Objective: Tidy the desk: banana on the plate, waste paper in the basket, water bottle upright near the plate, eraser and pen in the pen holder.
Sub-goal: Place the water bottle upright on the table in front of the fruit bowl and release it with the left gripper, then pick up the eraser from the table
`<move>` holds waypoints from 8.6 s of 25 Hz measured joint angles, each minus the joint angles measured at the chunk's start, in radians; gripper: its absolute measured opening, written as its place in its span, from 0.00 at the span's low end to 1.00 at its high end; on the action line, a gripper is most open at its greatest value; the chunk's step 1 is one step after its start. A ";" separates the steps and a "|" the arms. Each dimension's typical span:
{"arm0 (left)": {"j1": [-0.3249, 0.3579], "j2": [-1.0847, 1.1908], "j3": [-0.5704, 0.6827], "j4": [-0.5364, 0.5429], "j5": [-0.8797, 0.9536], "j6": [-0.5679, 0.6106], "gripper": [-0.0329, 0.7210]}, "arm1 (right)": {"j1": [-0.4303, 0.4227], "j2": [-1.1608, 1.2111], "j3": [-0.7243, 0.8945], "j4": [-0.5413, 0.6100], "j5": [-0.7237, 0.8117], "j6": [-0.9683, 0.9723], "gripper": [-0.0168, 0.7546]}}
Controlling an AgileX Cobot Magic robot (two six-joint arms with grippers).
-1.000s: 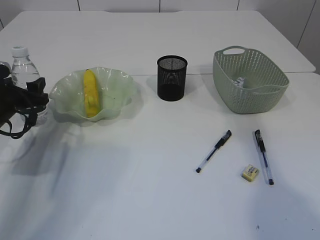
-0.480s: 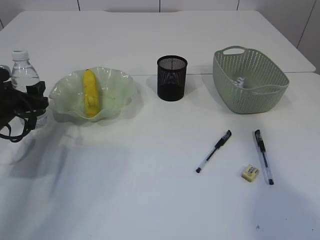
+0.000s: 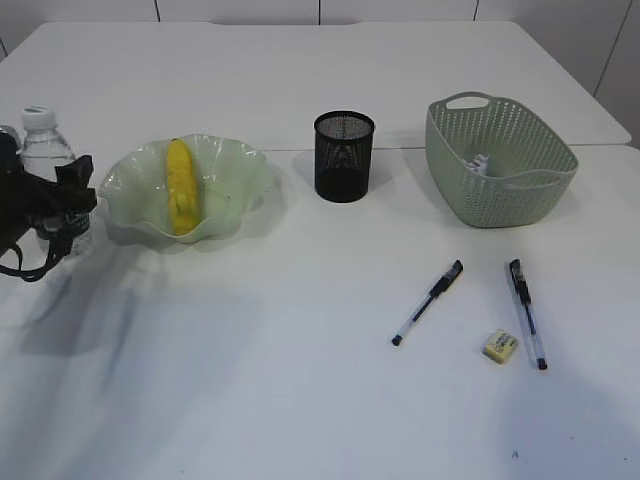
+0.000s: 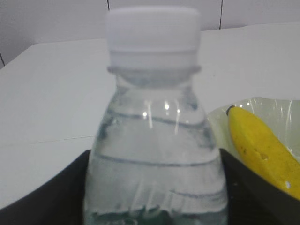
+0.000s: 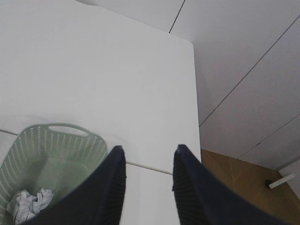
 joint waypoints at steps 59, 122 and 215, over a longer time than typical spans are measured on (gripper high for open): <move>0.001 -0.595 0.128 0.019 0.395 0.000 0.76 | 0.000 0.000 0.000 0.005 0.000 0.054 0.36; 0.001 -1.401 0.134 0.037 1.388 0.000 0.69 | 0.114 -0.119 0.099 0.191 0.710 0.268 0.36; 0.001 -1.449 0.134 0.052 1.463 0.000 0.67 | 0.213 0.088 0.541 0.380 0.553 -0.420 0.63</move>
